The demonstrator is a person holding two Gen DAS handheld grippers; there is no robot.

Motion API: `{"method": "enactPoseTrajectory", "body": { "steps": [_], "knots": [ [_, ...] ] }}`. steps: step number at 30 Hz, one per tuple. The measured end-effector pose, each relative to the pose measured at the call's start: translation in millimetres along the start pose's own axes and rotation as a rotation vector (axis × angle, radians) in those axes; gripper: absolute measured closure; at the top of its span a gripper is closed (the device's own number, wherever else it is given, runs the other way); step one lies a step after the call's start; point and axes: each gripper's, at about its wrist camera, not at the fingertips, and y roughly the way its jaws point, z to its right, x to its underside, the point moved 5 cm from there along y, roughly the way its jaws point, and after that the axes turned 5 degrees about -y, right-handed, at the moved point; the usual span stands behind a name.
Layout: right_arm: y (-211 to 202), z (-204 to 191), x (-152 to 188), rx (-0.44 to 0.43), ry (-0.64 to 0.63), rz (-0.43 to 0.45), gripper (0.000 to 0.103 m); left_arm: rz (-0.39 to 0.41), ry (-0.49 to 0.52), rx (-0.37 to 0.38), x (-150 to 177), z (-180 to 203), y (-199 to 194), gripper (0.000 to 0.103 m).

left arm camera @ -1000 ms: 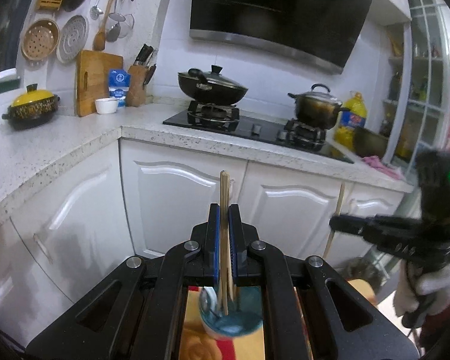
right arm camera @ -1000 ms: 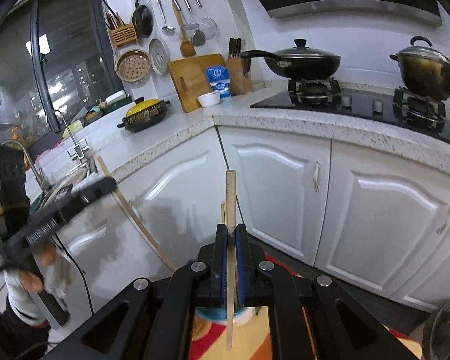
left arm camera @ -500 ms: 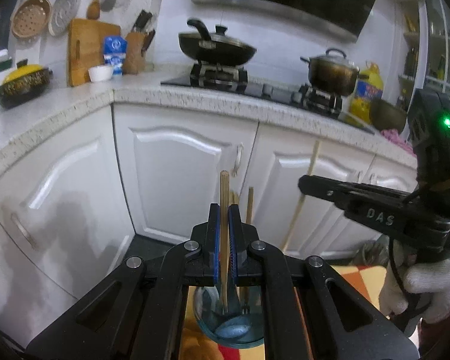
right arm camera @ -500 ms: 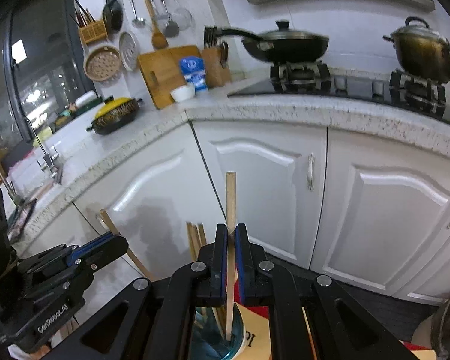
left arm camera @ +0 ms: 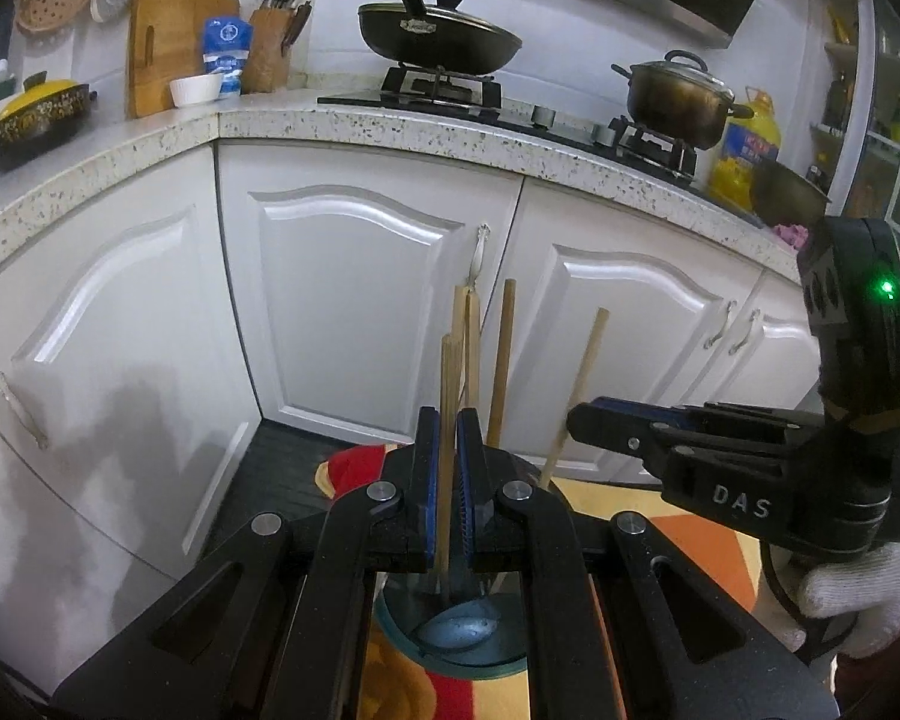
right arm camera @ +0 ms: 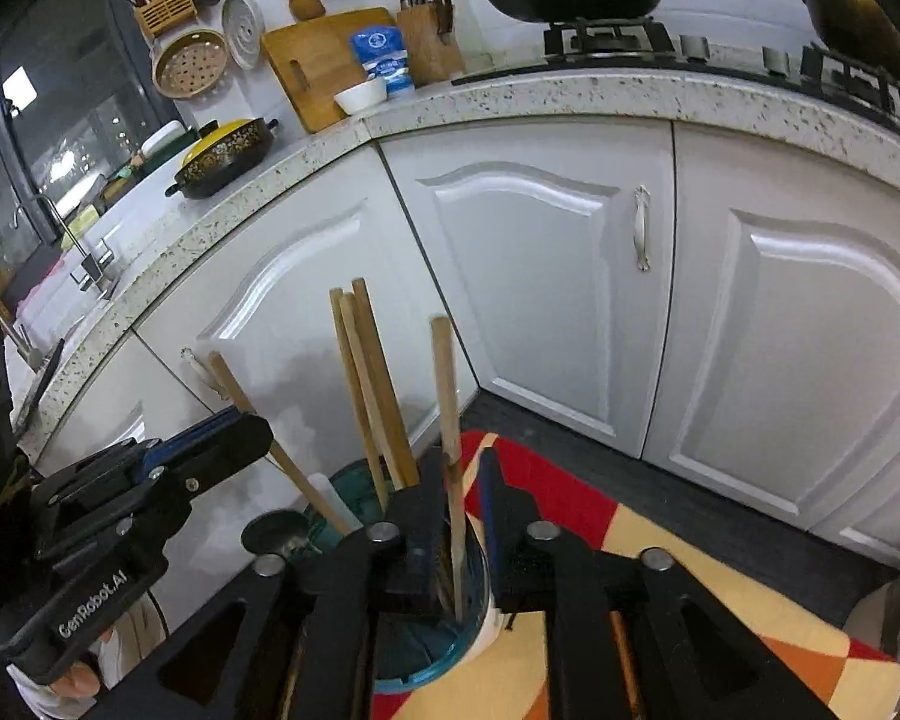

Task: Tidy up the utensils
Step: 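Lower both chopsticks into the cup and open both tools, then withdraw both open tools from the cup back over the cloth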

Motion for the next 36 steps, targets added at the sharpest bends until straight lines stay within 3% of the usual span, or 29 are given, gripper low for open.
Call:
{"method": "enactPoseTrajectory", "body": {
  "steps": [5,15,36],
  "knots": [
    [-6,2,12,0.004,-0.002,-0.013,0.082,-0.002,-0.009,-0.002,6,1,-6,0.076],
    [-23,-4,33,0.012,-0.006,-0.019,0.081,0.013,0.013,-0.019,17,8,-25,0.058],
    [-78,-2,87,0.098,0.018,0.005,0.075,0.023,0.07,0.007,49,51,-55,0.057]
  ]
}}
